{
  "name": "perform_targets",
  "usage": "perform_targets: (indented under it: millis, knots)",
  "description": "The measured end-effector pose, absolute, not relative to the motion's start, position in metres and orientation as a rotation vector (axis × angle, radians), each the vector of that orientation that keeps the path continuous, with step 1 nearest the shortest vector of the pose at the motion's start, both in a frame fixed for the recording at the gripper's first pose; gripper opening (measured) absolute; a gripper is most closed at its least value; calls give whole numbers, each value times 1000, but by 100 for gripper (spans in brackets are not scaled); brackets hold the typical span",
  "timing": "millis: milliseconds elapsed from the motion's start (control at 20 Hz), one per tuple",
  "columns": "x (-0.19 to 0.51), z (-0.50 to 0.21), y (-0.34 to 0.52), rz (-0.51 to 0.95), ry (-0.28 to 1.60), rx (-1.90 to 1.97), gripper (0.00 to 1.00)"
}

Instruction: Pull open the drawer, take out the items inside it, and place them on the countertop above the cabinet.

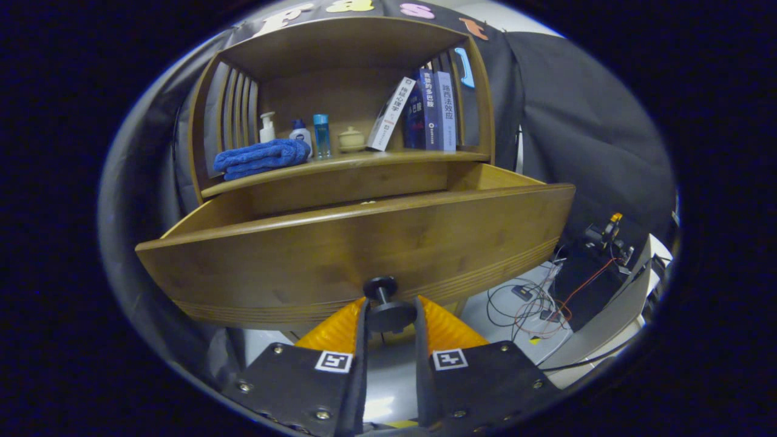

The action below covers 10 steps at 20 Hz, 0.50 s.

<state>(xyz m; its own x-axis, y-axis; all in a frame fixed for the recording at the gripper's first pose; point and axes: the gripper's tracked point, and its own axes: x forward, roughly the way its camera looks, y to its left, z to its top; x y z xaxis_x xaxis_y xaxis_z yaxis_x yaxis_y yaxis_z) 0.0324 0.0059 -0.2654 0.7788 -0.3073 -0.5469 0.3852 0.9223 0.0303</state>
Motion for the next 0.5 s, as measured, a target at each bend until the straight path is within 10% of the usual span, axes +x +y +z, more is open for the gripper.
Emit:
perform_targets:
  millis: [500]
  knots:
    - [32, -263, 8, -305, 544, 158, 46]
